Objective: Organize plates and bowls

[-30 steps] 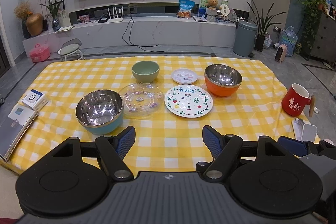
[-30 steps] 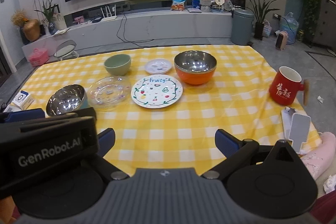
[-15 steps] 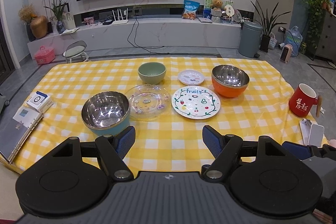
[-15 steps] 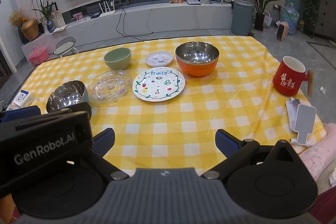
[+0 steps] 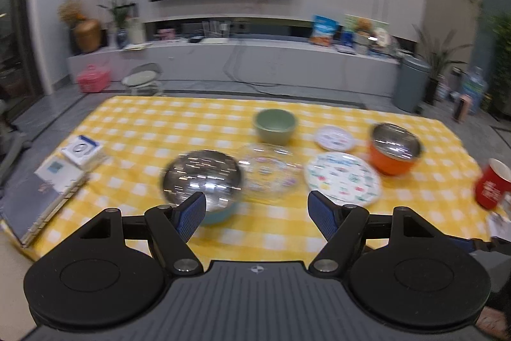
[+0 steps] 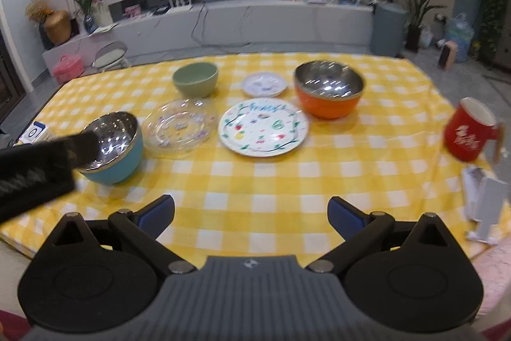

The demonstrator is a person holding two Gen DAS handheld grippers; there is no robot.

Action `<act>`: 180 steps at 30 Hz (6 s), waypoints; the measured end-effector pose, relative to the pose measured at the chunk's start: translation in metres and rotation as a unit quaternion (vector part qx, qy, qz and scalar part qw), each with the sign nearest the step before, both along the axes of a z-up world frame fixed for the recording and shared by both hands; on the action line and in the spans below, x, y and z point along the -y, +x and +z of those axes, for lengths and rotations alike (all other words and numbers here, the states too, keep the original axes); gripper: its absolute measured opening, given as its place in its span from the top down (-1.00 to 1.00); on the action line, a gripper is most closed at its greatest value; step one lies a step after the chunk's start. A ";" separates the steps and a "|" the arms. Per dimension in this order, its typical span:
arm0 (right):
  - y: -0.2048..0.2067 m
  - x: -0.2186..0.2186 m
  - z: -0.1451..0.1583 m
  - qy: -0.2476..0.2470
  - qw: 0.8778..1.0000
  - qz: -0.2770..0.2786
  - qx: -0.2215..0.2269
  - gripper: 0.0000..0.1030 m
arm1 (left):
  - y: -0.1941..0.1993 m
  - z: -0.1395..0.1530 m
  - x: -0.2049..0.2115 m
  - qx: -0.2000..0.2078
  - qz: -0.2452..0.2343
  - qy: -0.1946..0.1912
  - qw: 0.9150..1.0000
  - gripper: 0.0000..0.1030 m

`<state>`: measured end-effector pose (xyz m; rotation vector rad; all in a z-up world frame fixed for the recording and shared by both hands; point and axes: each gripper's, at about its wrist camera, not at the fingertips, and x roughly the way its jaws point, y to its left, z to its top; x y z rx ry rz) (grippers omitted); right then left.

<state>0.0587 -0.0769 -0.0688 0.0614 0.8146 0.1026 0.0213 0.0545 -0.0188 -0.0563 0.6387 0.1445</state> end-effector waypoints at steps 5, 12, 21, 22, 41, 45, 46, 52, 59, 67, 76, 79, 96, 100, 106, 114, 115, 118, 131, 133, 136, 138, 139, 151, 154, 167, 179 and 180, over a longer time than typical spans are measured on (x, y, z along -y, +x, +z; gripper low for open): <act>0.030 -0.024 -0.010 0.005 1.000 0.020 0.003 -0.93 | 0.014 -0.021 -0.044 -0.013 0.036 -0.007 0.999 -0.67; 0.061 -0.064 -0.013 0.012 0.998 0.058 0.007 -0.92 | 0.026 -0.047 -0.078 -0.047 0.087 -0.021 0.995 -0.67; 0.100 -0.099 -0.017 0.040 0.996 0.070 0.022 -0.72 | 0.064 -0.053 -0.104 -0.054 0.152 -0.048 0.986 -0.65; 0.107 -0.103 -0.018 0.040 0.996 0.082 0.015 -0.65 | 0.069 -0.056 -0.106 -0.068 0.156 -0.046 0.984 -0.65; 0.156 -0.127 -0.061 0.063 0.987 0.110 -0.096 -0.11 | 0.113 -0.101 -0.133 -0.129 0.127 -0.096 0.979 0.11; 0.155 -0.127 -0.074 0.087 0.986 0.081 -0.113 0.11 | 0.115 -0.109 -0.146 -0.131 0.117 -0.147 0.973 0.28; 0.154 -0.130 -0.076 0.090 0.986 0.079 -0.115 0.11 | 0.114 -0.110 -0.147 -0.127 0.120 -0.154 0.972 0.34; 0.147 -0.145 -0.081 0.072 0.988 0.085 -0.103 0.27 | 0.113 -0.111 -0.132 -0.134 0.116 -0.098 0.979 0.79; 0.138 -0.149 -0.077 0.061 0.990 0.091 -0.088 0.77 | 0.111 -0.107 -0.132 -0.147 0.118 -0.107 0.976 0.83; 0.126 -0.142 -0.060 0.059 0.992 0.084 -0.075 0.77 | 0.102 -0.090 -0.127 -0.141 0.112 -0.112 0.977 0.83; 0.098 -0.119 -0.021 0.042 0.995 0.078 -0.054 0.74 | 0.083 -0.061 -0.114 -0.151 0.087 -0.149 0.973 0.83; 0.087 -0.108 -0.011 0.040 0.996 0.070 -0.046 0.74 | 0.078 -0.052 -0.104 -0.153 0.066 -0.139 0.976 0.82; 0.062 -0.060 -0.037 0.060 0.986 0.071 -0.138 0.64 | 0.070 -0.077 -0.059 -0.240 -0.040 -0.068 0.968 0.76; 0.065 -0.054 -0.053 0.068 0.982 0.059 -0.165 0.64 | 0.070 -0.089 -0.057 -0.256 -0.040 -0.070 0.963 0.76; 0.066 -0.056 -0.060 0.062 0.982 0.059 -0.168 0.63 | 0.071 -0.098 -0.060 -0.260 -0.041 -0.080 0.961 0.76; 0.063 -0.068 -0.062 0.029 0.985 0.076 -0.150 0.64 | 0.074 -0.101 -0.056 -0.254 -0.035 -0.057 0.965 0.73; 0.063 -0.068 -0.062 0.026 0.985 0.076 -0.150 0.64 | 0.073 -0.101 -0.055 -0.250 -0.039 -0.049 0.966 0.73; 0.065 -0.066 -0.064 0.026 0.985 0.073 -0.157 0.64 | 0.072 -0.102 -0.049 -0.239 -0.049 -0.024 0.970 0.54; 0.068 -0.052 -0.047 0.007 0.992 0.031 -0.123 -0.50 | 0.072 -0.088 -0.053 -0.205 -0.011 -0.007 0.979 -0.34; 0.068 -0.048 -0.044 0.012 0.993 0.034 -0.116 -0.61 | 0.071 -0.084 -0.056 -0.198 -0.011 -0.015 0.980 -0.45; 0.070 -0.041 -0.042 0.030 0.992 0.024 -0.119 -0.77 | 0.070 -0.078 -0.061 -0.190 -0.008 -0.032 0.981 -0.53; 0.071 -0.037 -0.040 0.038 0.992 0.018 -0.117 -0.84 | 0.070 -0.074 -0.061 -0.182 -0.006 -0.039 0.982 -0.55; 0.072 -0.036 -0.040 0.039 0.992 0.016 -0.116 -0.87 | 0.069 -0.071 -0.061 -0.179 -0.005 -0.039 0.983 -0.59; 0.087 0.000 -0.015 0.047 0.996 0.001 -0.080 -0.94 | 0.075 -0.035 -0.027 -0.132 -0.024 -0.018 0.991 -0.66; 0.095 0.025 -0.008 0.106 0.990 -0.018 -0.088 -0.94 | 0.082 -0.024 -0.018 -0.123 -0.030 -0.048 0.991 -0.66; 0.127 0.090 0.020 0.146 0.987 -0.011 -0.064 -0.84 | 0.119 0.002 0.048 -0.074 -0.068 -0.031 0.994 -0.45; 0.180 0.151 0.013 0.104 0.992 -0.065 0.000 -0.72 | 0.178 -0.012 0.118 -0.057 -0.127 -0.018 0.990 -0.34; 0.185 0.156 0.011 0.104 0.992 -0.070 0.002 -0.72 | 0.184 -0.014 0.121 -0.057 -0.128 -0.029 0.990 -0.34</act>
